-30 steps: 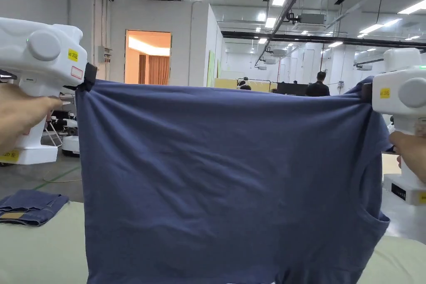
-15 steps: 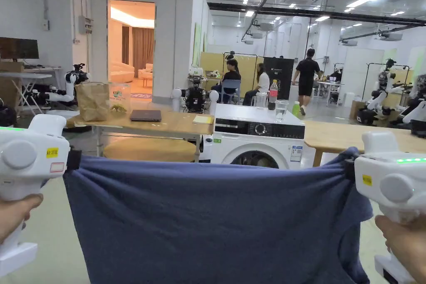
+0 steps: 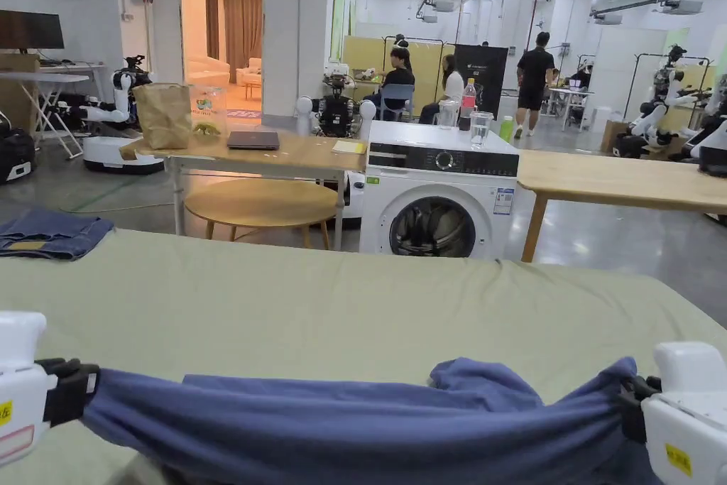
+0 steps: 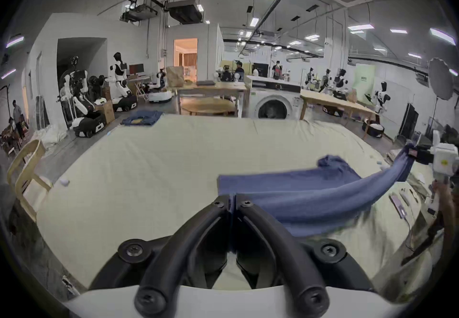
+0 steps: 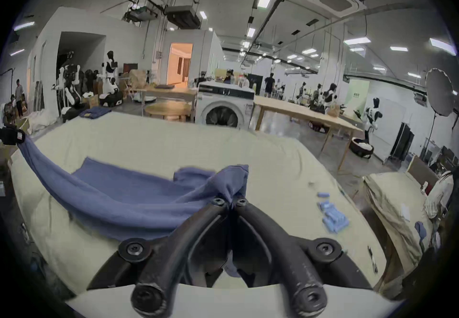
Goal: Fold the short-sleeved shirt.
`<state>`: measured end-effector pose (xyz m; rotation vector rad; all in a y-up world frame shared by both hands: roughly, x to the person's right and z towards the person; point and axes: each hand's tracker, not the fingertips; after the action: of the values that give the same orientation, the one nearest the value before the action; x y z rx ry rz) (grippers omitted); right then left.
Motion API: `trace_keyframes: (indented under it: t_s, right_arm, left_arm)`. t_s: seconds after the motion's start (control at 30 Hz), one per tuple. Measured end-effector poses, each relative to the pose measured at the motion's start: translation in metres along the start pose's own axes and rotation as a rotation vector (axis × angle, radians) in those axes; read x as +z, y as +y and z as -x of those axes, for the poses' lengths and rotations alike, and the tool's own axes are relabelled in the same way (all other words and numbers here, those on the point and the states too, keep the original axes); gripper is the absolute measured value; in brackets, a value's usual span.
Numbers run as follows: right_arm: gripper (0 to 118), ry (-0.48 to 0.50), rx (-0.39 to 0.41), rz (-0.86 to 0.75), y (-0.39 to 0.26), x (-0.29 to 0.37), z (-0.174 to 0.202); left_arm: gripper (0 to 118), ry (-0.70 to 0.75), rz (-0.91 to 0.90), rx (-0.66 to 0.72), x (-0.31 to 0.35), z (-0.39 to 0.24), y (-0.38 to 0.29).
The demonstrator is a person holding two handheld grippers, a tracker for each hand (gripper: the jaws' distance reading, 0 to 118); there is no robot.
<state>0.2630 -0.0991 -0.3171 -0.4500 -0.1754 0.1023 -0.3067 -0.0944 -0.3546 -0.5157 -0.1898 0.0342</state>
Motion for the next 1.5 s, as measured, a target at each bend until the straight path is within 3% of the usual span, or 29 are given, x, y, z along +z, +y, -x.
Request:
trace_keyframes:
  t_s: [0.4,0.73,0.83,0.87,0.9,0.97,1.13,1.2,1.4,1.43,1.5]
  right_arm:
    - [0,0.007,0.028,0.312,-0.133,0.006,0.013]
    - [2,0.018,0.04,0.485,-0.172,-0.02,0.015]
    - [25,-0.016,0.054,0.475,-0.173,-0.018,0.017]
    - [46,-0.033,0.059,0.471,-0.169,-0.015,0.018]
    - [56,-0.053,0.065,0.464,-0.163,-0.01,0.019]
    - [58,-0.06,0.062,0.415,-0.15,0.001,0.018]
    - [58,-0.06,-0.034,0.238,-0.108,0.024,0.023]
    - [58,-0.025,-0.076,0.095,-0.093,0.027,0.032]
    - [56,-0.038,-0.112,-0.164,-0.064,0.025,0.081]
    - [51,-0.037,-0.121,-0.197,-0.061,0.022,0.087]
    - [20,-0.002,-0.145,-0.243,-0.057,0.02,0.1]
  left_arm:
    - [0,0.019,0.264,0.043,-0.01,0.005,-0.134]
    - [0,0.03,0.408,0.032,-0.043,0.006,-0.169]
    - [4,0.036,0.416,0.035,-0.043,0.008,-0.168]
    - [20,0.038,0.417,0.032,-0.042,0.007,-0.163]
    - [35,0.066,0.424,0.023,-0.04,0.005,-0.158]
    - [47,0.091,0.399,0.013,-0.033,0.002,-0.146]
    - [48,0.054,0.121,0.025,-0.017,-0.008,-0.112]
    - [48,0.064,0.029,0.014,-0.016,-0.022,-0.099]
    - [48,0.09,-0.231,-0.06,-0.017,-0.064,-0.073]
    - [46,0.096,-0.249,-0.073,-0.018,-0.07,-0.07]
    - [26,0.113,-0.277,-0.103,-0.021,-0.083,-0.065]
